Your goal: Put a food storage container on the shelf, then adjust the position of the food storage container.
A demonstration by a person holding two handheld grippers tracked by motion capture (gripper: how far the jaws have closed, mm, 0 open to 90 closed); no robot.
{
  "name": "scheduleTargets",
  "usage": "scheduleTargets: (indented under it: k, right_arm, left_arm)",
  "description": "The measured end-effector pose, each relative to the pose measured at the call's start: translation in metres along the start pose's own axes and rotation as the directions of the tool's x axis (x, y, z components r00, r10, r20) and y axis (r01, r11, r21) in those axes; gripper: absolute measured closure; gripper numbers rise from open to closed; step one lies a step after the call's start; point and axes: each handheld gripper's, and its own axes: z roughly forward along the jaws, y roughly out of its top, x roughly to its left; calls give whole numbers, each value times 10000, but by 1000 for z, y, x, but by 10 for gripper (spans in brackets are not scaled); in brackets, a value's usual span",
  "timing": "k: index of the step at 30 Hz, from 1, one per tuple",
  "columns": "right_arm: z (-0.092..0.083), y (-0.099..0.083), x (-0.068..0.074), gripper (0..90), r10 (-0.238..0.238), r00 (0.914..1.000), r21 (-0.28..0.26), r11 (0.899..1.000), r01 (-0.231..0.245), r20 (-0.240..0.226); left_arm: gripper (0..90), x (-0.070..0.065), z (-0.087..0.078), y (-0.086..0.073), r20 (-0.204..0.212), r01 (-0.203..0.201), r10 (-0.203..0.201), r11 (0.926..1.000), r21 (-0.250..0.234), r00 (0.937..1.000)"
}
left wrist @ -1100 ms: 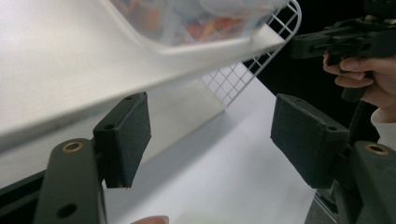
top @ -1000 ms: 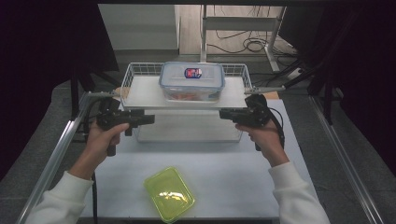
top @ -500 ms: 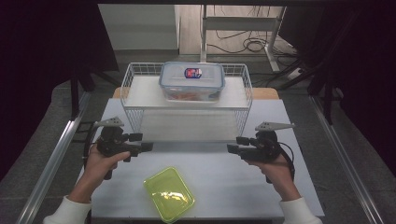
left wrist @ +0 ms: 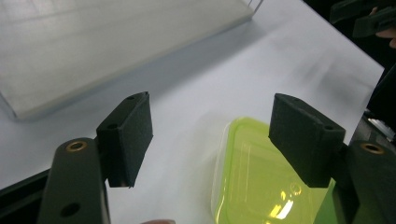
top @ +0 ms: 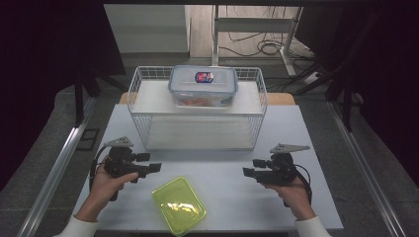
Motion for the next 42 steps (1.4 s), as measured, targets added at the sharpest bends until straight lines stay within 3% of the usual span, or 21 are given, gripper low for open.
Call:
scheduleTargets:
  k: [6,13,22,28,30,35,42]
  right_arm:
    - [-3,-6,1,391,101,9998,-13,9999,-101,149]
    - [1,-11,2,390,39,9994,253,9997,-47,338]
    - [5,-15,1,388,101,9994,427,9990,-115,332]
    - [6,-16,3,388,140,9996,434,9989,-151,253]
    - [8,-16,8,414,79,9999,518,9986,-85,107]
    - [12,-14,25,558,-621,9981,738,9953,623,-59]
    - [22,-15,41,712,-947,9942,979,9902,993,-510]
  left_arm:
    - [298,-1,0,-9,-432,-98,111,9994,320,9990]
    - [298,0,0,-11,-612,-105,129,9992,384,9980]
    - [295,-2,0,-16,-605,-255,281,9987,441,9978]
    - [339,3,-2,-17,-625,-114,143,9989,462,9979]
    - [336,5,-1,-18,-667,-48,79,9988,478,9977]
    - [324,7,0,-19,-686,35,2,9986,525,9976]
    - [313,6,0,-20,-544,-27,55,9987,515,9985]
